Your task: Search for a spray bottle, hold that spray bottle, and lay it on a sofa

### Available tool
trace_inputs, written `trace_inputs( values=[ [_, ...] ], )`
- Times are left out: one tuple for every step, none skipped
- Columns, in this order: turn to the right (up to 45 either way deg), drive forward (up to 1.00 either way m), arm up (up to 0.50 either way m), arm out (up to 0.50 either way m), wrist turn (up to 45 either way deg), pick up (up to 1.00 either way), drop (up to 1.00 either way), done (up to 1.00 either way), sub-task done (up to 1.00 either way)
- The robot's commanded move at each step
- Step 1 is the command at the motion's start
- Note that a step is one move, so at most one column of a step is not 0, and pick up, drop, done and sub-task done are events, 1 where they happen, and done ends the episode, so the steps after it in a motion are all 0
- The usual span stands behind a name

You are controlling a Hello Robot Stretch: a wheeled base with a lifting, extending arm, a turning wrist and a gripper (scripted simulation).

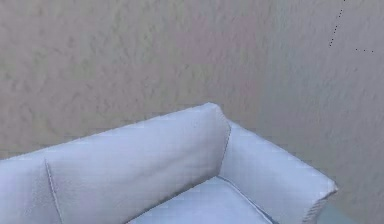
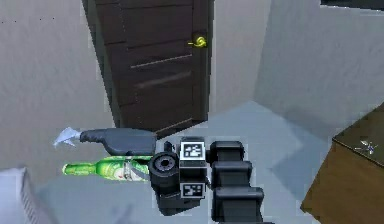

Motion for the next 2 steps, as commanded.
trace_inputs(
  values=[
    [45.0,0.00,0.00,0.00,0.0,0.00,0.00,0.00,0.00],
    [45.0,0.00,0.00,0.00,0.0,0.00,0.00,0.00,0.00]
  ],
)
